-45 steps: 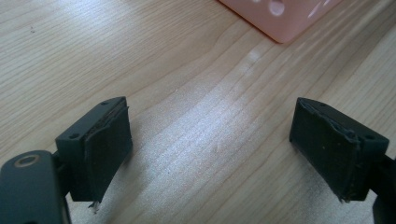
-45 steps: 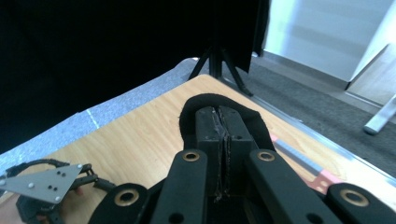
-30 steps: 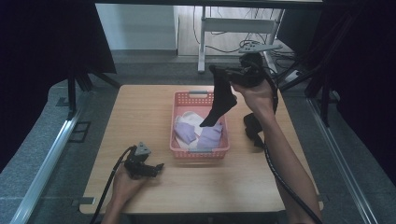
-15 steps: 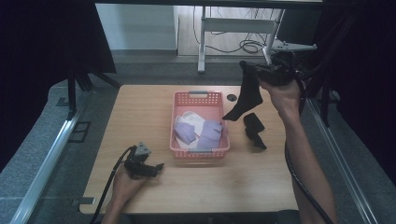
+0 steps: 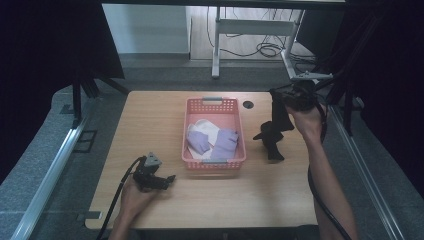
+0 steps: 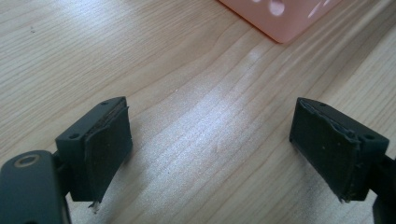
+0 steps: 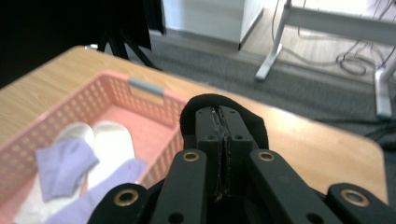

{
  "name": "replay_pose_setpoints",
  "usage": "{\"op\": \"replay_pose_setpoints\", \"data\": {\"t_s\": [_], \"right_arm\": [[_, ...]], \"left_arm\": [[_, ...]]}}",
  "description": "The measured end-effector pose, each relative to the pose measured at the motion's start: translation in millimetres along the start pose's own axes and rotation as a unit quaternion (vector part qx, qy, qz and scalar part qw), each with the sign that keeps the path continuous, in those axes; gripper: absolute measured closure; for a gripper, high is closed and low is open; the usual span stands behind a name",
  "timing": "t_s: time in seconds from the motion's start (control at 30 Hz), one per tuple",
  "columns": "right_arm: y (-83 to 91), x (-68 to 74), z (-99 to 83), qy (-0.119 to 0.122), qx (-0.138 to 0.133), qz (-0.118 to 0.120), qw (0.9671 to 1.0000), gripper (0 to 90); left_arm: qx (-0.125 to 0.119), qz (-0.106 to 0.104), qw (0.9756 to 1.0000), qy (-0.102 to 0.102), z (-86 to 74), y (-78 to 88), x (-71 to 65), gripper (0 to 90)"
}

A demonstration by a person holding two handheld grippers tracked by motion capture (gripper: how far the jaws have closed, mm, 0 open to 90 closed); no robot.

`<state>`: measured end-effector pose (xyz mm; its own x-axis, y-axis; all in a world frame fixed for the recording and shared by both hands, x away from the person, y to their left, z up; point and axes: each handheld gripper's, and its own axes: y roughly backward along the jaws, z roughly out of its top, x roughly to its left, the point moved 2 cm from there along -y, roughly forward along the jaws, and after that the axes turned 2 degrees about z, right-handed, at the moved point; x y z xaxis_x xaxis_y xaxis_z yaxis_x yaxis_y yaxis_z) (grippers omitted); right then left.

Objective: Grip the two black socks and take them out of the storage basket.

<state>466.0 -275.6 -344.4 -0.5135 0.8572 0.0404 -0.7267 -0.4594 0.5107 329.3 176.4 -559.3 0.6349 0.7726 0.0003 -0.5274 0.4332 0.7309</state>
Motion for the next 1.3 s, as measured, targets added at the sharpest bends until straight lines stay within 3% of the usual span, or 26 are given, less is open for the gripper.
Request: {"op": "replay_pose_setpoints", "data": {"t_s": [0.2,0.47,0.57,0.77,0.97,1.2,1.3], "right_arm": [[-24.8,-10.1,-34.5,-0.016,0.032,-0.005,0.9993,87.0],[-57.7,-20.3,-80.2,-0.037,0.081,-0.011,0.996,86.3],[-61.3,-23.0,-88.3,-0.048,0.082,-0.009,0.9954,81.4],[-47.5,-20.4,-77.9,-0.042,0.065,0.0,0.997,64.7],[-28.0,-11.3,-70.2,-0.025,0.054,0.008,0.9982,55.3],[-5.8,3.7,-78.3,-0.008,0.043,0.023,0.9988,42.9],[1.2,9.7,-86.5,0.007,0.045,0.019,0.9988,38.7]], "left_arm": [[0.0,0.0,1.0,0.0,0.0,0.0,0.0,12.7],[0.0,0.0,1.0,0.0,0.0,0.0,0.0,12.7],[-0.001,0.0,1.0,0.001,0.0,-0.2,-0.2,12.7],[0.0,0.0,1.0,-0.001,0.0,0.0,0.1,12.7],[0.0,0.0,1.0,-0.001,0.0,0.0,0.1,12.7],[0.0,0.0,1.0,-0.001,0.0,0.0,0.0,12.7],[0.0,0.0,1.0,-0.001,0.0,0.0,0.0,12.7]]}}
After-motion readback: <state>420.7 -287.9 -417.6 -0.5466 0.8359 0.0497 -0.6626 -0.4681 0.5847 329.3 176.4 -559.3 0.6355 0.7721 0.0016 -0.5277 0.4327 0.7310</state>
